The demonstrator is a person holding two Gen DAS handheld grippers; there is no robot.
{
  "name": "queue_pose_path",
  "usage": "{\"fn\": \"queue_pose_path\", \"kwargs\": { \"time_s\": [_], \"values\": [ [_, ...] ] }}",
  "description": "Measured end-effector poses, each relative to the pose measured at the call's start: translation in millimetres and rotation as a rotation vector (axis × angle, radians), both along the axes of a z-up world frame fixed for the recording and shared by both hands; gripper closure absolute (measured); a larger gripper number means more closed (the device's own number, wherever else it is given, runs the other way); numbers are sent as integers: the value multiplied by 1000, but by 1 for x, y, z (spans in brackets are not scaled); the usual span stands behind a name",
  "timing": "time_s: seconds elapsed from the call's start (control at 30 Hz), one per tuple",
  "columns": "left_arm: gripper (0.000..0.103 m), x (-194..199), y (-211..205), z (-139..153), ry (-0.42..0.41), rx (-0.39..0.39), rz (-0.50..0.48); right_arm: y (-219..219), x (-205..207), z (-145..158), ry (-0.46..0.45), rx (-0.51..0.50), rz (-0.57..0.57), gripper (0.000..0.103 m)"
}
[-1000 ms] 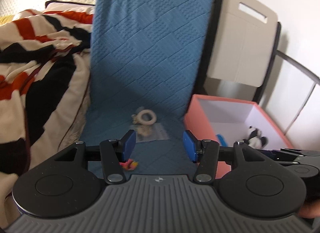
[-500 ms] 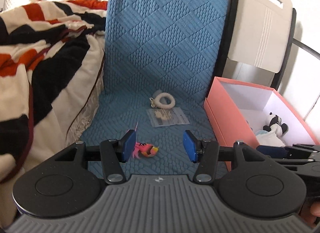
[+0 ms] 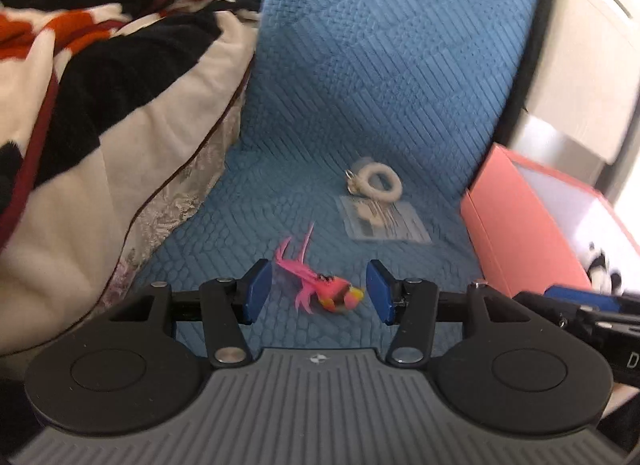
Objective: Organize soft objects
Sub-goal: 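Move both open tools back over the cushion toward the remaining items, then grasp the pink feather toy with the left tool while the right tool grasps the clear bag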
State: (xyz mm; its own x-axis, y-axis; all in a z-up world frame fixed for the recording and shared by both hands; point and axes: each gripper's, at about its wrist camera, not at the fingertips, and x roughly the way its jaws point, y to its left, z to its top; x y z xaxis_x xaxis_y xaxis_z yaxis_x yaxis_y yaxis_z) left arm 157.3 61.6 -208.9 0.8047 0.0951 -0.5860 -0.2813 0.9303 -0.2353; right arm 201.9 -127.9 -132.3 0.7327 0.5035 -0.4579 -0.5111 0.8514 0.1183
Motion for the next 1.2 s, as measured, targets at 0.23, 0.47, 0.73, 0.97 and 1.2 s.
{"fn": "queue_pose_path", "kwargs": {
  "time_s": [0.23,0.47,0.73,0.97,1.2],
  "values": [
    [45,26,1,-19,60,1,-36,13,29,3,21,15,-3,55],
    [45,48,16,-33,116,-50,-35,29,60,3,19,-45,-2,55],
    [45,69,13,-44,145,-81,-73,47,110,-4,83,-82,5,55],
    [45,78,12,-49,154,-94,-91,62,150,-9,139,-64,16,55],
    [61,79,8,-49,137,-107,-140,87,175,-18,150,-118,43,43]
  ]
}}
